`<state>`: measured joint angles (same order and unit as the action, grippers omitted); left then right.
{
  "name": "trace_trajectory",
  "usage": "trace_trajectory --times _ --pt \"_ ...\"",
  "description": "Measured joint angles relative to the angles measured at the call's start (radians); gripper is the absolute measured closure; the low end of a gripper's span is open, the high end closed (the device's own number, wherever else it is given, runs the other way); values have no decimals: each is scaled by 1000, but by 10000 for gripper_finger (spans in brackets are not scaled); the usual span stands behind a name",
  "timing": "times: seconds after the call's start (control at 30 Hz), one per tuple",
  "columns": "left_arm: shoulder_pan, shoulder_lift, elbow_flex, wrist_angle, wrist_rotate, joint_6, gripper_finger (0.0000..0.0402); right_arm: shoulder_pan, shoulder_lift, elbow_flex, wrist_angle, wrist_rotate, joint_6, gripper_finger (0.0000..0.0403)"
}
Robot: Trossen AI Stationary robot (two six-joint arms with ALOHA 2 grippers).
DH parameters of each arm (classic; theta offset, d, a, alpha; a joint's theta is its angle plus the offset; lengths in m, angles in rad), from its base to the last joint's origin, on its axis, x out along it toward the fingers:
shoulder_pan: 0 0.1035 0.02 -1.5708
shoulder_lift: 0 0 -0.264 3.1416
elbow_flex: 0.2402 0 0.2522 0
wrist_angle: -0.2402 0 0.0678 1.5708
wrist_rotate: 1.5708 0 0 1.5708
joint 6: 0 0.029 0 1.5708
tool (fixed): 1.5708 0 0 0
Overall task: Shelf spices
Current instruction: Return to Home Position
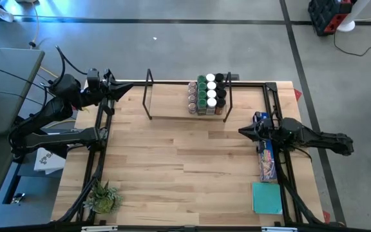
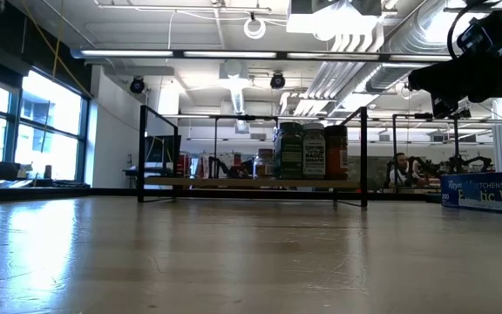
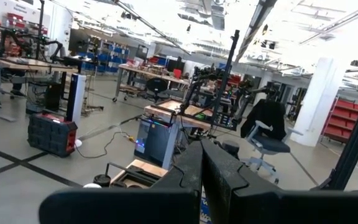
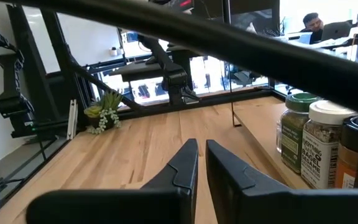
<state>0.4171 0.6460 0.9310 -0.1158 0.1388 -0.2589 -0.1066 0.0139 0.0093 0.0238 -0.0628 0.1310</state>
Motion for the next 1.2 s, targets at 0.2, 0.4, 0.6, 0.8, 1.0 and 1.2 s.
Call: trace_trajectory --times 0.2,0.4,0.6,0.8,1.0,1.2 --pt "0 0 0 0 0 0 401 0 0 0 0 0 0 377" --pt "-66 -26 -17 -69 -26 61 401 0 0 0 0 0 0 377" --pt "-291 -141 -219 220 -144 188 401 0 0 0 -1 1 0 377" --pt "-409 -262 -554 649 -212 213 401 0 0 0 -1 1 0 377" --pt "-417 -421 -756 799 -230 182 401 0 0 0 -1 1 0 377" --pt "-391 -551 -845 706 -225 127 401 0 0 0 -1 1 0 377"
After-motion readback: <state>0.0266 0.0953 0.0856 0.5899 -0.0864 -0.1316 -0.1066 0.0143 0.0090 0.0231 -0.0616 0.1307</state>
